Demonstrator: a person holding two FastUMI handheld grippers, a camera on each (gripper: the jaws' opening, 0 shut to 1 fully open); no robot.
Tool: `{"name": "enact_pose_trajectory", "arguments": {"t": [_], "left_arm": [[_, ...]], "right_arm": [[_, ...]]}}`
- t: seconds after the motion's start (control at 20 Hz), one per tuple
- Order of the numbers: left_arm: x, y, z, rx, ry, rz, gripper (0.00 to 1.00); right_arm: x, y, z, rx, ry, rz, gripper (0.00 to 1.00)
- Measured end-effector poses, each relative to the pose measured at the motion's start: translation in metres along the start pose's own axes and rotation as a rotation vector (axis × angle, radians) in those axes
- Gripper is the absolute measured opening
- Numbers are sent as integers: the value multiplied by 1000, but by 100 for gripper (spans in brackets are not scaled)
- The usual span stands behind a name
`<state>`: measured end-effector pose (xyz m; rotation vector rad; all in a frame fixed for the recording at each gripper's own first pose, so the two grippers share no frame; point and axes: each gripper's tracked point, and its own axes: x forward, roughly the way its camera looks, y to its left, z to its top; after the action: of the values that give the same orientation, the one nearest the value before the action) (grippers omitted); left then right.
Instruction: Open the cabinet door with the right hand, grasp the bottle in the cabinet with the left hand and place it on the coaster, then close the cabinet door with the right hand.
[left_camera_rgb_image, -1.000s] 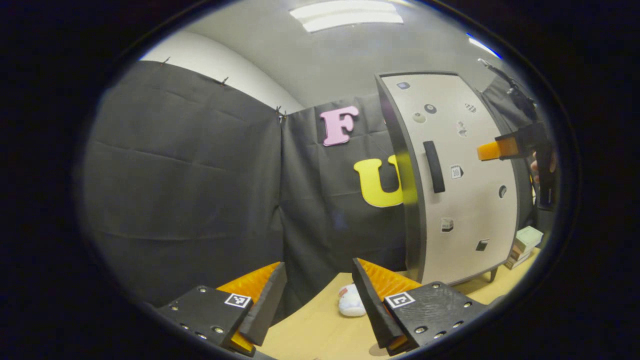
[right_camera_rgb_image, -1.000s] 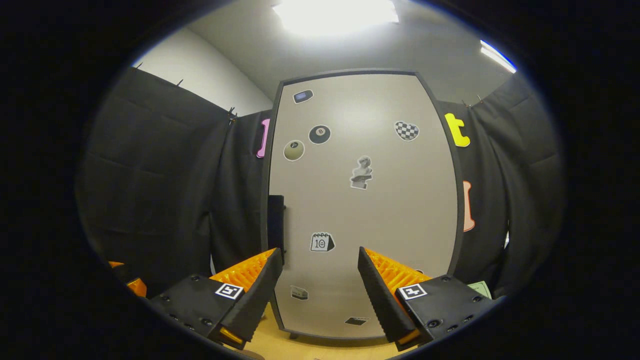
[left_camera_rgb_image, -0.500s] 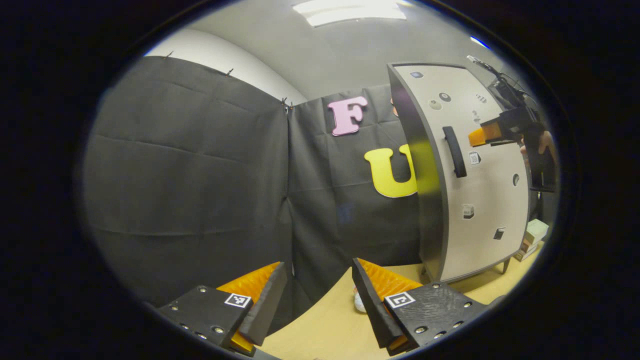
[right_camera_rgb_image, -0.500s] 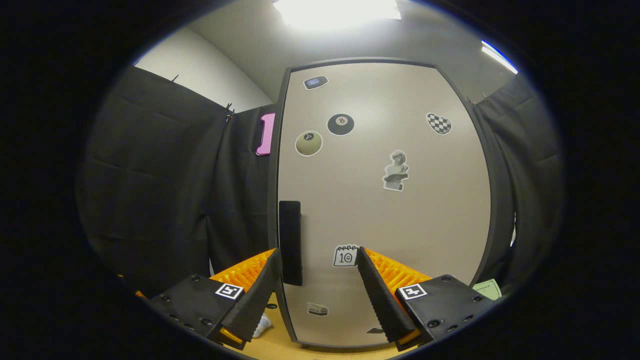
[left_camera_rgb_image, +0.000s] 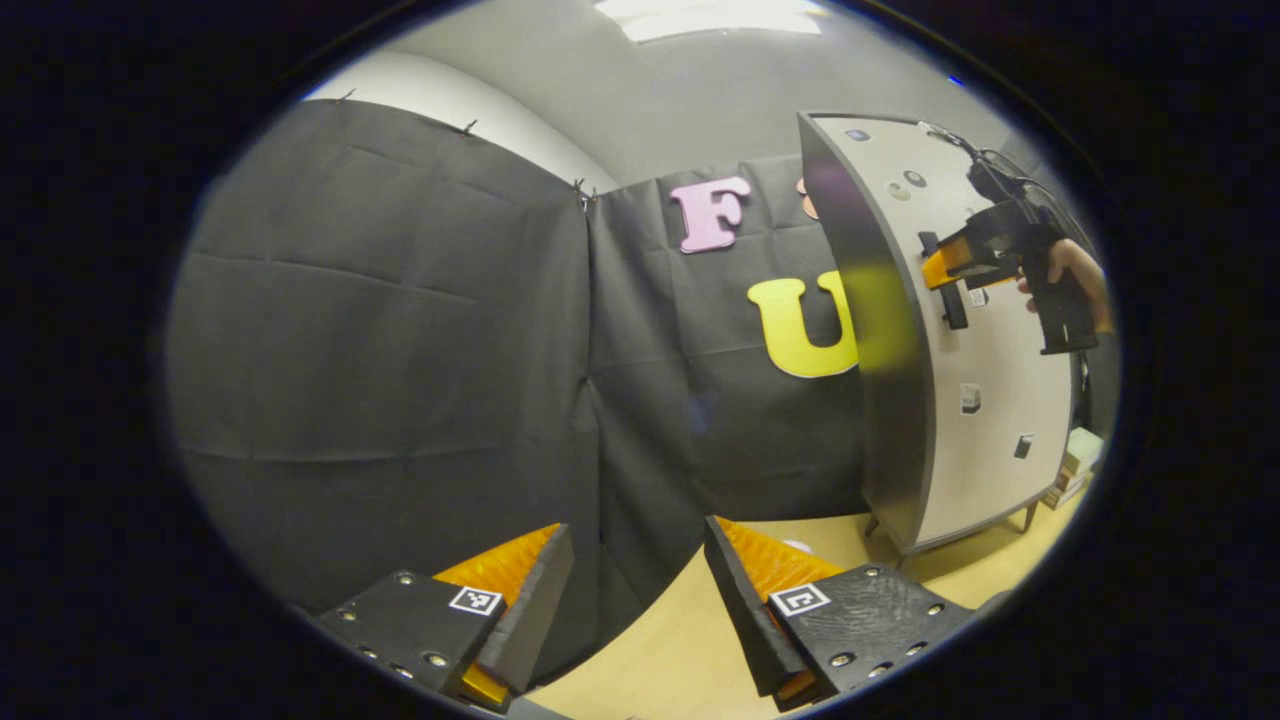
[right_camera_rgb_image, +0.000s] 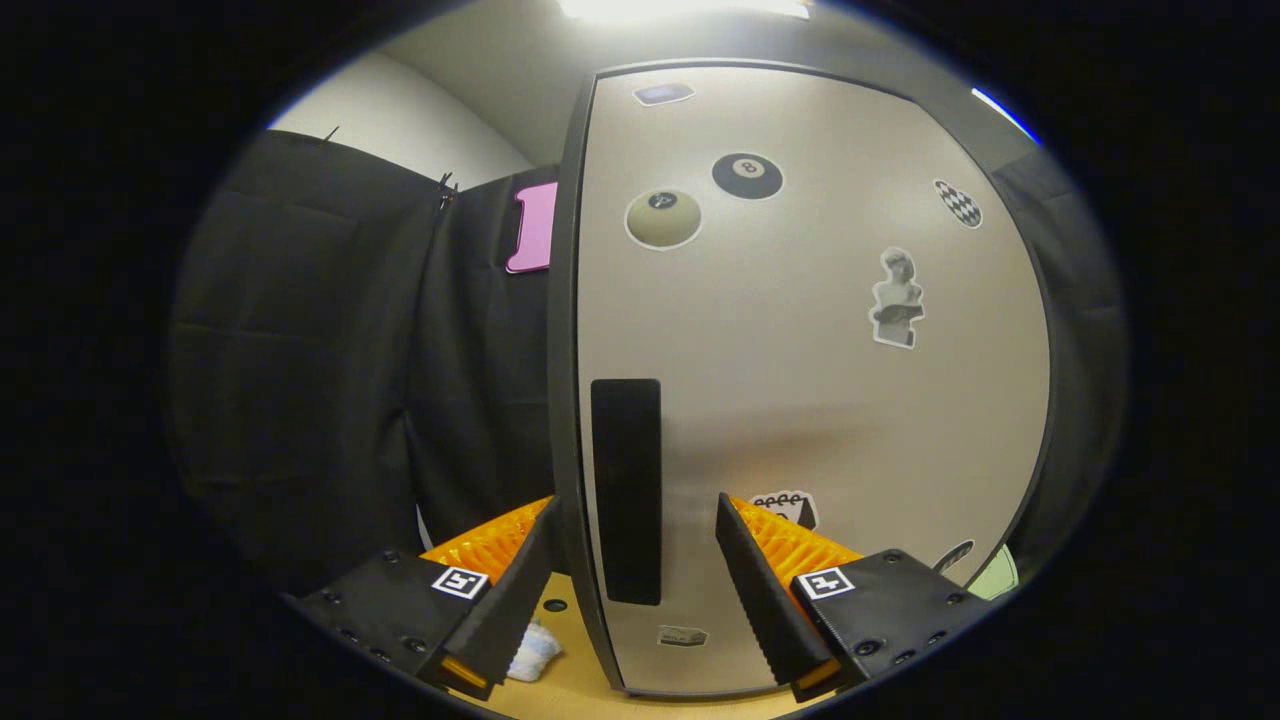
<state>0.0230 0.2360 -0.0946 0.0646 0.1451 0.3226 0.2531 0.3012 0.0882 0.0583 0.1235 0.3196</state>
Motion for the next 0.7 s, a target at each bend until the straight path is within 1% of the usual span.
{"name": "enact_pose_trajectory", "arguments": {"t": [0.05, 0.1, 0.15, 0.2, 0.25, 0.3, 0.35, 0.4, 0.45, 0.5, 0.65, 0.7], "left_arm": [[3, 2, -2, 2, 2, -2, 82], [5, 4, -4, 2, 3, -2, 82], [7, 4, -5, 0, 6, -5, 82], [11, 3, -7, -3, 10, -8, 82], [13, 2, -8, -7, 13, -12, 82], [15, 1, -9, -11, 16, -17, 82], [15, -2, -8, -12, 15, -22, 82], [15, -5, -5, -11, 10, -28, 80], [14, -9, -3, -9, 4, -35, 80], [13, -12, 0, -5, -3, -43, 80], [16, -23, 4, -3, -14, -67, 82], [17, -28, 6, -6, -16, -76, 81]], "right_arm": [[4, 0, 0, 8, 5, -8, 92], [8, 0, 1, 21, 9, -13, 94], [8, 0, 2, 36, 9, -23, 92], [8, 1, 6, 45, 0, -27, 75], [10, 0, 7, 44, -4, -35, 71], [10, 1, 7, 42, 0, -32, 54], [11, 4, 5, 38, 11, -23, 50], [10, 3, 7, 29, 5, -18, 37], [8, 5, 7, 14, 15, -13, 37], [8, 5, 6, 4, 18, -1, 28], [4, 5, 5, 6, 29, 40, 19], [0, 4, 5, 7, 34, 54, 23]]}}
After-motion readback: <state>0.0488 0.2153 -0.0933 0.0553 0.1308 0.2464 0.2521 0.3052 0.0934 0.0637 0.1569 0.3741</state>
